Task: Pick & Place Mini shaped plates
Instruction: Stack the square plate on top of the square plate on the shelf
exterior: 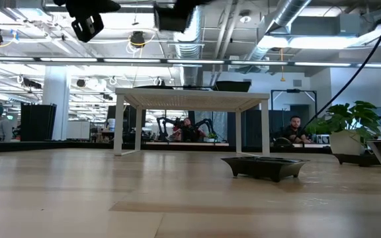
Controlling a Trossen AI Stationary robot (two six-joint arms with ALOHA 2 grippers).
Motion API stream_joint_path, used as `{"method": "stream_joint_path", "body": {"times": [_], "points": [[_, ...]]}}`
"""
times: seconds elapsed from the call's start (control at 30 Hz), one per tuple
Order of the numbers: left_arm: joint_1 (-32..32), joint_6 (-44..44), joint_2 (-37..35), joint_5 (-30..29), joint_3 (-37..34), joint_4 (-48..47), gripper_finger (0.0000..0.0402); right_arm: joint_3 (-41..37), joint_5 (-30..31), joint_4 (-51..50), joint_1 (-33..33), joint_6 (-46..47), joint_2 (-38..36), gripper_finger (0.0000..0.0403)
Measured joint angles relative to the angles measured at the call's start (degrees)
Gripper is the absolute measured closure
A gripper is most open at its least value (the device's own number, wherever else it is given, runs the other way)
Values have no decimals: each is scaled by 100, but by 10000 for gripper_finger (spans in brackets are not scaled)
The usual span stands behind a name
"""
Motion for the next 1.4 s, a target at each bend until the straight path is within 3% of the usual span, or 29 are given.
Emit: {"method": "stream_joint_path", "body": {"times": [0.4, 0.53, 0.9, 1.4], "points": [[0, 94, 43, -172, 0, 28, 317, -2, -21, -337, -1838, 601, -63, 401], [0, 267, 43, -172, 0, 30, 317, -2, -642, -338, -2155, 484, -63, 401], [0, 370, 43, -172, 0, 30, 317, -2, -1697, -559, -2545, -128, -63, 401], [0, 352, 43, -172, 0, 41, 317, -4, -1971, -744, -2847, -136, -61, 401]]}}
